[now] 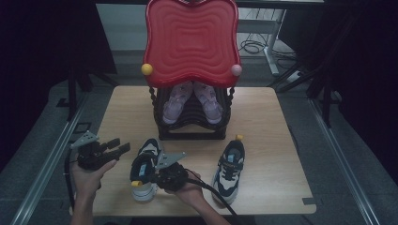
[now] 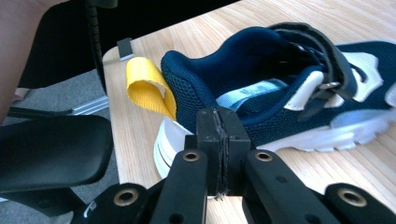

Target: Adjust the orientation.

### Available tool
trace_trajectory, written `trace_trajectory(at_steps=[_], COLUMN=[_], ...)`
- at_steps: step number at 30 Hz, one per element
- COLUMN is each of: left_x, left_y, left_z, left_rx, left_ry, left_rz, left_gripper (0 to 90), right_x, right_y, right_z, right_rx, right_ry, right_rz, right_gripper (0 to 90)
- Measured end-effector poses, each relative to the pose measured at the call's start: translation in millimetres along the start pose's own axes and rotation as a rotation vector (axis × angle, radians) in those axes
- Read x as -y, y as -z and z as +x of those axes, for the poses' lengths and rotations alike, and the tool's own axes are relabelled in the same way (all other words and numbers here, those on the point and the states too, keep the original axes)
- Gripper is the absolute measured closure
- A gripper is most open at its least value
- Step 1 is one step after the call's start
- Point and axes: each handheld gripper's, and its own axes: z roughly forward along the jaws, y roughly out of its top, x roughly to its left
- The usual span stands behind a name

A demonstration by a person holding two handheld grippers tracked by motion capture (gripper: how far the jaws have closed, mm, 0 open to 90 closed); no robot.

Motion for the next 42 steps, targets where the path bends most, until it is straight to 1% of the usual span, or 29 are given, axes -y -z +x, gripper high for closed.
trace_trajectory(at_steps=[4,9,11,14,17,20,22,25,28,31,34,38,41,42], left_x=[0.0,0.2,0.2,0.4,0.8,0.9,1.1,1.4,1.4,1.9,2.6,1.8,0.5,-0.1], left_y=[1.8,2.3,2.6,2.9,2.6,1.7,0.7,0.4,1.4,1.7,1.7,3.0,2.8,2.4], left_z=[1.6,2.4,2.7,3.2,3.9,4.0,3.7,3.9,4.6,6.8,7.0,5.3,2.7,1.7], left_rx=[-0.002,-0.003,-0.002,-0.003,-0.003,0.0,0.001,0.0,-0.003,-0.01,-0.015,-0.018,-0.009,-0.006], left_ry=[0.002,-0.001,-0.001,0.001,0.002,0.001,0.0,-0.002,-0.003,0.002,0.002,-0.004,-0.013,-0.019], left_rz=[-0.001,0.003,0.003,0.004,0.006,0.011,0.015,0.017,0.016,0.015,0.02,0.015,0.018,0.009], left_gripper=[45.4,44.9,44.8,44.7,44.5,44.6,44.6,44.6,44.6,44.6,44.5,44.4,44.1,44.1], right_x=[-3.0,-8.1,-9.5,-11.3,-11.7,-12.2,-13.1,-13.3,-13.2,-14.1,-13.5,-9.0,-3.7,-1.9], right_y=[-6.9,-15.8,-19.3,-24.0,-26.2,-27.5,-27.8,-27.9,-23.0,-8.8,6.7,21.0,31.8,36.0], right_z=[2.4,7.2,8.3,10.0,9.9,9.7,10.4,11.0,12.7,14.3,12.8,12.7,11.5,10.7], right_rx=[-0.013,-0.02,-0.02,-0.002,-0.01,-0.004,0.003,0.005,0.007,0.032,0.054,0.078,0.093,0.106], right_ry=[0.0,0.016,0.019,0.026,0.023,0.018,0.028,0.03,0.041,0.065,0.066,0.077,0.076,0.078], right_rz=[-0.006,-0.006,-0.01,-0.012,-0.018,-0.028,-0.032,-0.031,-0.038,-0.053,-0.069,-0.073,-0.077,-0.082], right_gripper=[88.8,88.8,88.8,88.8,88.8,88.8,88.9,88.8,88.8,88.8,88.8,88.8,88.8,88.8])
